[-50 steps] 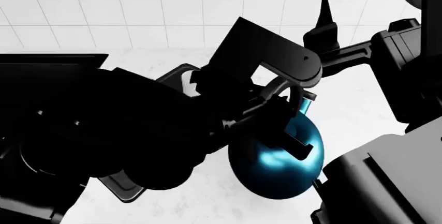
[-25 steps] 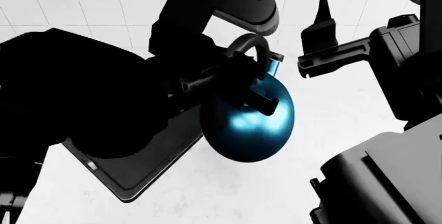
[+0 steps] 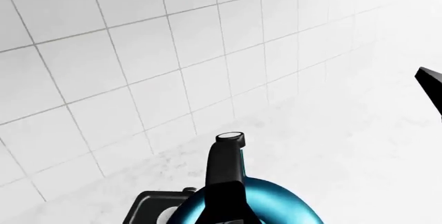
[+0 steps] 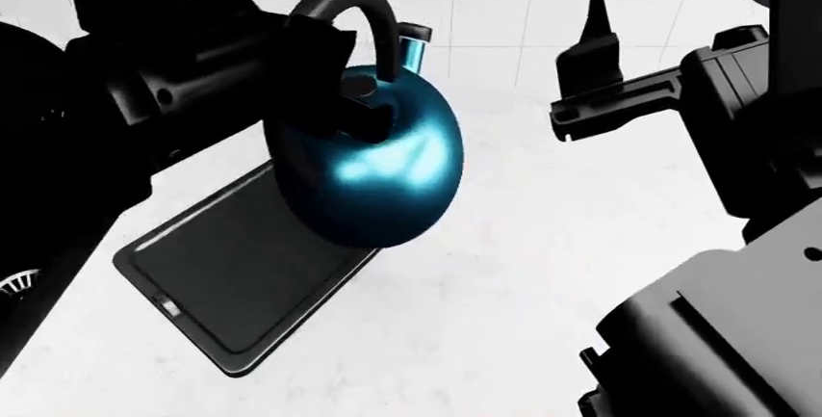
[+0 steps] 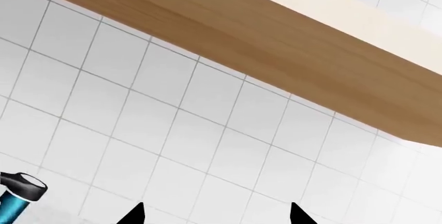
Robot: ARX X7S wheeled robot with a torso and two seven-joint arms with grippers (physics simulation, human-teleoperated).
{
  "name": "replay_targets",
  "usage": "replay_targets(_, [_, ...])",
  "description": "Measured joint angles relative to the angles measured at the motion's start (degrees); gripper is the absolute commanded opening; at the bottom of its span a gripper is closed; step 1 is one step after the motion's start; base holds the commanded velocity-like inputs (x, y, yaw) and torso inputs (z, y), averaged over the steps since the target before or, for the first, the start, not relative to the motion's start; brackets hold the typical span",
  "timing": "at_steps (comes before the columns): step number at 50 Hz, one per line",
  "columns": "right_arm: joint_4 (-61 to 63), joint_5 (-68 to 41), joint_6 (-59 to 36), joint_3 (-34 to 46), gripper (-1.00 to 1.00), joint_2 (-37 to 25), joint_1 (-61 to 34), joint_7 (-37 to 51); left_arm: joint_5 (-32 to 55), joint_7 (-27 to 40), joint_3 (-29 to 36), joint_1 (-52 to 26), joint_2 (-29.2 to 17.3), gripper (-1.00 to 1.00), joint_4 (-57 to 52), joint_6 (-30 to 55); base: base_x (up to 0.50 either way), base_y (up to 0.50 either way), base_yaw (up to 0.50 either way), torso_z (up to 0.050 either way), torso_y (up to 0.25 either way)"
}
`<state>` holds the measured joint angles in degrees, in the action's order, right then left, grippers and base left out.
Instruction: Pick the kettle from the counter and place it on the tray. Then pick the mug from the cabinet and place it on the tray. Then close the cabinet doors.
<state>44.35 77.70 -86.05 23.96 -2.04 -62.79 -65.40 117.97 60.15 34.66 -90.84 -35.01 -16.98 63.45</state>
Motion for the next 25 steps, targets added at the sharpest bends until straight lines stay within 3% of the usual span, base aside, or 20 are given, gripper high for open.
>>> replay_targets(11, [0.2, -3.9, 0.3, -0.4, 1.00, -0.2, 0.6, 3.5, 1.5, 0.2, -2.6, -0.2, -6.7, -1.00, -1.0, 0.6, 0.00, 0.00, 0.00, 0.000, 0.001])
replay_targets(25, [0.4, -7.1, 0.4, -0.7, 1.00, -0.3, 1.1, 6.3, -2.8, -3.0, -4.4, 2.4, -12.4, -1.00, -0.2, 2.0, 0.00, 0.00, 0.00, 0.001, 0.001])
